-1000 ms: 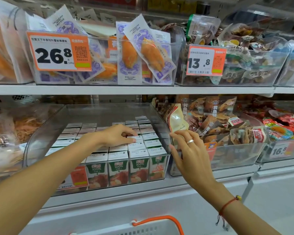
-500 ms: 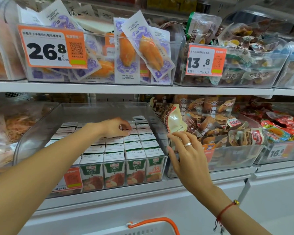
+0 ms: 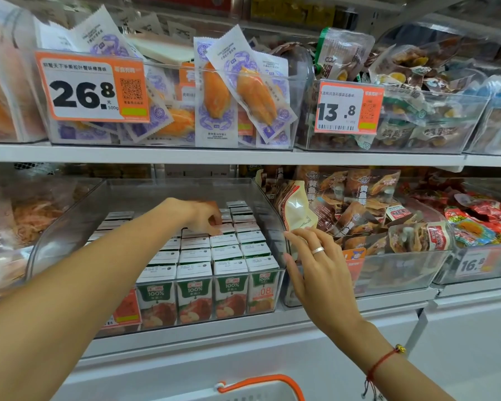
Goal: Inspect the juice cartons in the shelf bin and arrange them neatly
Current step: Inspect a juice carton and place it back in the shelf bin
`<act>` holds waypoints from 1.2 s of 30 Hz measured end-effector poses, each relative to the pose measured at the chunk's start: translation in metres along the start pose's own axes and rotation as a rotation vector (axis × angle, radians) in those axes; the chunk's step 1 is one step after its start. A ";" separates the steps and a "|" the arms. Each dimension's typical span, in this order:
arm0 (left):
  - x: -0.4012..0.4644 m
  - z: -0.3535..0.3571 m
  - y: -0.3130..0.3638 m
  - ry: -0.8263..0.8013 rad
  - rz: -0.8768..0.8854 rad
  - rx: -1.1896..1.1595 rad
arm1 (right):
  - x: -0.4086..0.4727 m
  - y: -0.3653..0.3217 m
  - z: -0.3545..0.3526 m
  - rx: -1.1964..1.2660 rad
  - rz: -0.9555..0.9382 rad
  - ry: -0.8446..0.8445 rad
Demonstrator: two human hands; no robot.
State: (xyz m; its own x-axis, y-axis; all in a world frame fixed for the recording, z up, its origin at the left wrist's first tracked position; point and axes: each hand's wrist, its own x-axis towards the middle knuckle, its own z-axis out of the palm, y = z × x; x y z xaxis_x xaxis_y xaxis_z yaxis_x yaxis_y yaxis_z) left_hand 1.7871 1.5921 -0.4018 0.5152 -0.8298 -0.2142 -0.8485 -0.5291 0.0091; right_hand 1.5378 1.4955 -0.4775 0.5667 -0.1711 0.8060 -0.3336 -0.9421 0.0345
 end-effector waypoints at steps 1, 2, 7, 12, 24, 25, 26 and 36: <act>-0.001 0.002 0.000 0.003 0.014 -0.004 | 0.000 0.000 0.000 0.001 -0.003 0.002; -0.002 0.004 -0.001 0.011 0.029 -0.017 | 0.000 0.001 0.000 0.004 -0.006 0.005; -0.013 0.010 -0.009 0.171 0.078 -0.249 | 0.003 0.001 -0.002 0.030 0.000 -0.004; -0.042 0.022 0.002 0.521 0.043 -0.439 | 0.010 -0.004 -0.010 0.105 0.054 -0.065; -0.220 0.074 0.033 0.543 -0.081 -1.381 | 0.011 -0.095 -0.071 0.921 0.346 -0.584; -0.233 0.079 0.034 0.498 -0.088 -1.433 | 0.009 -0.105 -0.074 1.041 0.363 -0.697; -0.244 0.085 0.035 0.473 -0.097 -1.435 | 0.005 -0.113 -0.076 1.145 0.373 -0.788; -0.268 0.131 0.037 0.270 -0.250 -1.709 | -0.032 -0.150 -0.060 1.338 0.635 -0.909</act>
State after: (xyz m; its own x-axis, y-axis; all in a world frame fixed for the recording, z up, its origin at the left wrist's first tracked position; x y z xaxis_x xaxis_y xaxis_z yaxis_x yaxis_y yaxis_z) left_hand 1.6018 1.8181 -0.4725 0.7572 -0.6158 -0.2178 0.2261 -0.0658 0.9719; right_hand 1.5246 1.6598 -0.4728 0.9698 -0.2307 -0.0794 -0.1176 -0.1568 -0.9806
